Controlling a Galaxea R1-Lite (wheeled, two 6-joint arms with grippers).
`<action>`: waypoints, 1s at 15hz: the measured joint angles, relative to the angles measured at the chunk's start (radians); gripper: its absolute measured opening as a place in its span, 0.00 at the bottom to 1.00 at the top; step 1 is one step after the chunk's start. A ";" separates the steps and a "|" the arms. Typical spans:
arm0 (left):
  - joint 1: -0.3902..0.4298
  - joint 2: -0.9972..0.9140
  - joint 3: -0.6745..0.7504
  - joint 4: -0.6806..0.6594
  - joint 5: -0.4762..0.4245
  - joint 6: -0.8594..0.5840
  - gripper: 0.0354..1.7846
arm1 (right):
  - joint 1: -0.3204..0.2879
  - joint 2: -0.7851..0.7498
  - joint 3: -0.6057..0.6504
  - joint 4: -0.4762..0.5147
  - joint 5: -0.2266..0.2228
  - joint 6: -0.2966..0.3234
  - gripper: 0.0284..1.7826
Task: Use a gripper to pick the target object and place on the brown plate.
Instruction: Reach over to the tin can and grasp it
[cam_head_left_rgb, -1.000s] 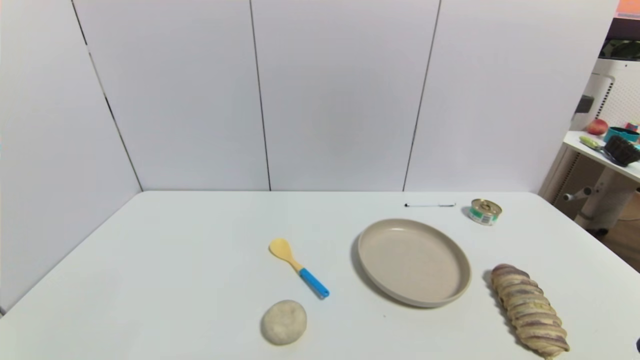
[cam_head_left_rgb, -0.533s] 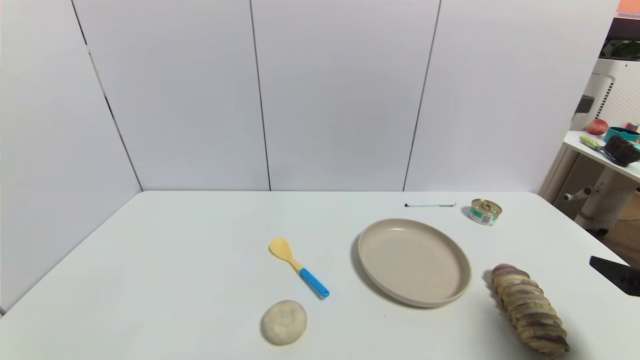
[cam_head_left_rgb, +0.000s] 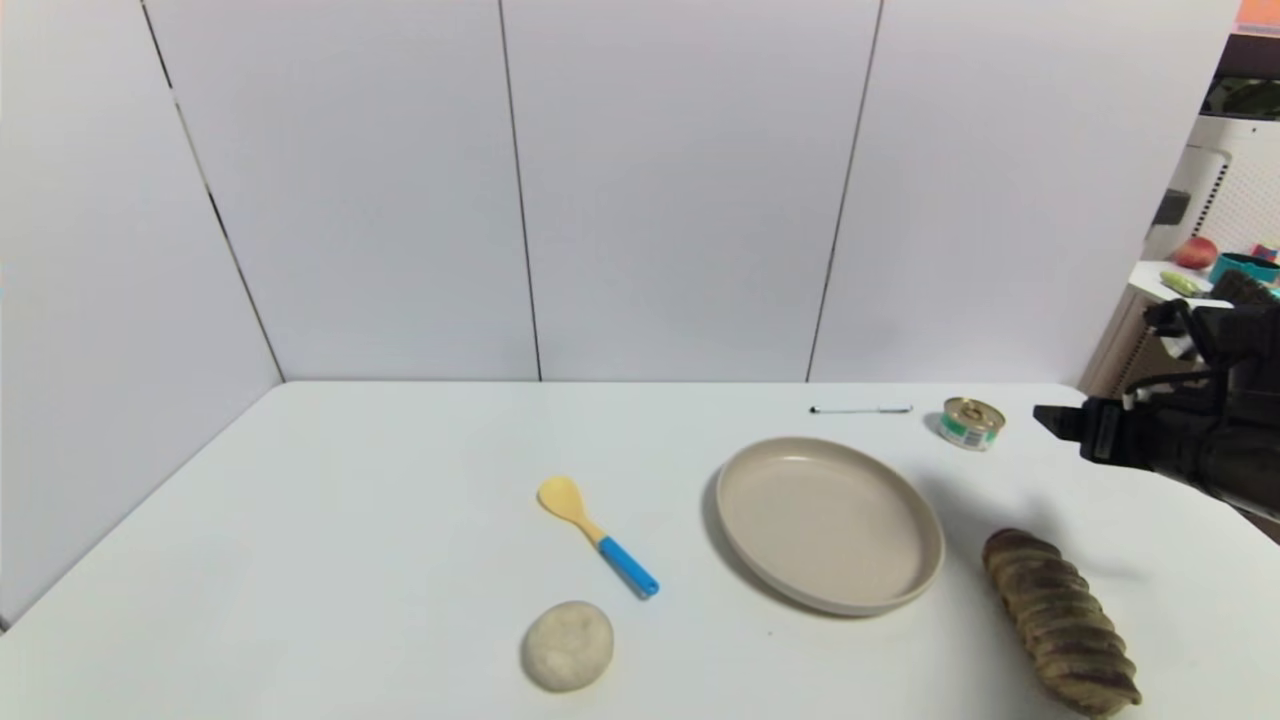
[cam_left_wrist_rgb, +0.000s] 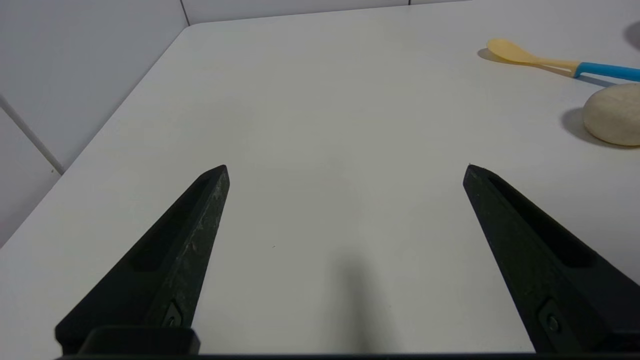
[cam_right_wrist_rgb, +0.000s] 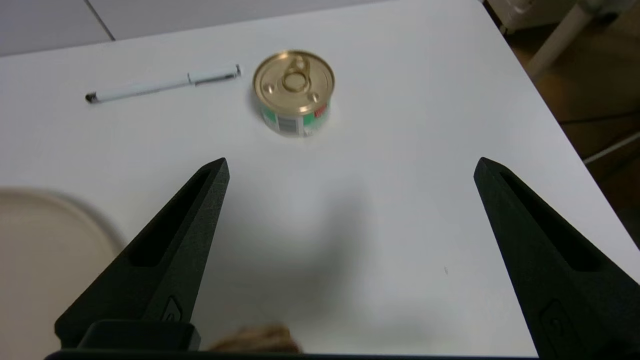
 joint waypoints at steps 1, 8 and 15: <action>0.000 0.000 0.000 0.000 0.000 0.001 0.94 | 0.000 0.055 -0.015 -0.057 0.008 -0.018 0.95; 0.000 0.000 0.000 0.000 0.000 0.000 0.94 | 0.009 0.331 -0.061 -0.249 0.055 -0.101 0.95; 0.000 0.000 0.000 0.000 0.000 0.000 0.94 | 0.007 0.470 -0.057 -0.450 0.060 -0.136 0.95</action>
